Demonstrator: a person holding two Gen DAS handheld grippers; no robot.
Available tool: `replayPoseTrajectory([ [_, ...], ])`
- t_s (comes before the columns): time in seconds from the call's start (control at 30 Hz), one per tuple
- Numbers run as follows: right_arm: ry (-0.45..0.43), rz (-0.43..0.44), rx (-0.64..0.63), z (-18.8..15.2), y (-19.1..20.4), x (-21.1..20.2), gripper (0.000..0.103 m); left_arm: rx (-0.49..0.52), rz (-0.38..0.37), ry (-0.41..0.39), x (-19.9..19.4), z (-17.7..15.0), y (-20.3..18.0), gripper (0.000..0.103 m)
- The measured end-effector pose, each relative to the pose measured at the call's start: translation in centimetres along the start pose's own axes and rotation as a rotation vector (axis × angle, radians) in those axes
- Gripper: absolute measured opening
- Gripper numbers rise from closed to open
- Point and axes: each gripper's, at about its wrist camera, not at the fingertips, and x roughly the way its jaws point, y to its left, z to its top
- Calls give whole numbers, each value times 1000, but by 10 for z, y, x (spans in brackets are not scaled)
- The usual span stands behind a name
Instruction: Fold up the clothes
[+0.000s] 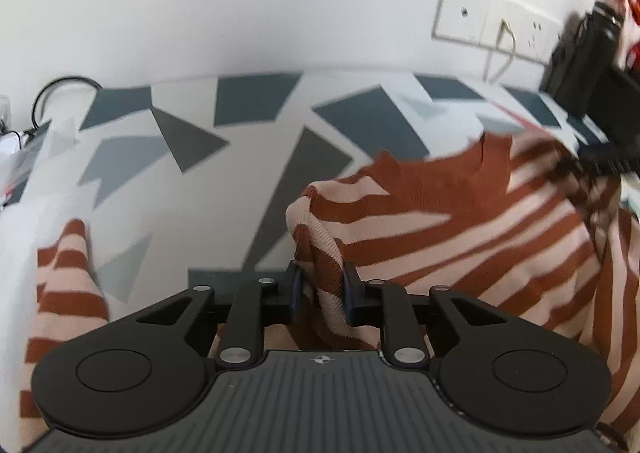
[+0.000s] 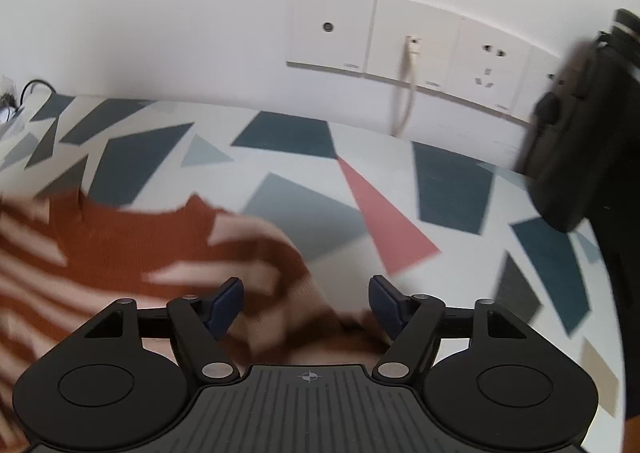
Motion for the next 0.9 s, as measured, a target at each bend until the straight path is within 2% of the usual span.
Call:
replayPoseTrajectory([
  [0.13, 21, -35, 23, -19, -8, -17, 67, -1, 36, 3, 21, 16, 10, 20],
  [0.3, 28, -75, 124, -40, -3, -40, 66, 68, 83, -5, 46, 34, 9, 23],
  [0.37, 9, -82, 168, -48, 0, -52, 66, 105, 90, -4, 51, 39, 4, 29],
  [0.43, -26, -81, 226, -55, -1, -68, 66, 134, 92, 4, 49, 41, 1, 51],
  [0.5, -63, -69, 313, -60, -9, -87, 66, 147, 62, -27, 33, 39, -1, 56],
  [0.57, -86, -64, 401, -66, -20, -105, 65, 163, 27, -52, 14, 35, -3, 57],
  [0.63, -91, -67, 479, -76, -31, -118, 64, 176, -18, -62, -6, 29, -7, 63],
  [0.73, -34, -64, 530, -95, -36, -128, 59, 195, -121, -64, -35, 17, -16, 68],
  [0.83, 30, -83, 496, -112, -27, -129, 58, 220, -225, -42, -56, 4, -33, 71],
  [0.9, 69, -86, 491, -121, -20, -129, 58, 226, -257, -36, -68, -8, -43, 74],
])
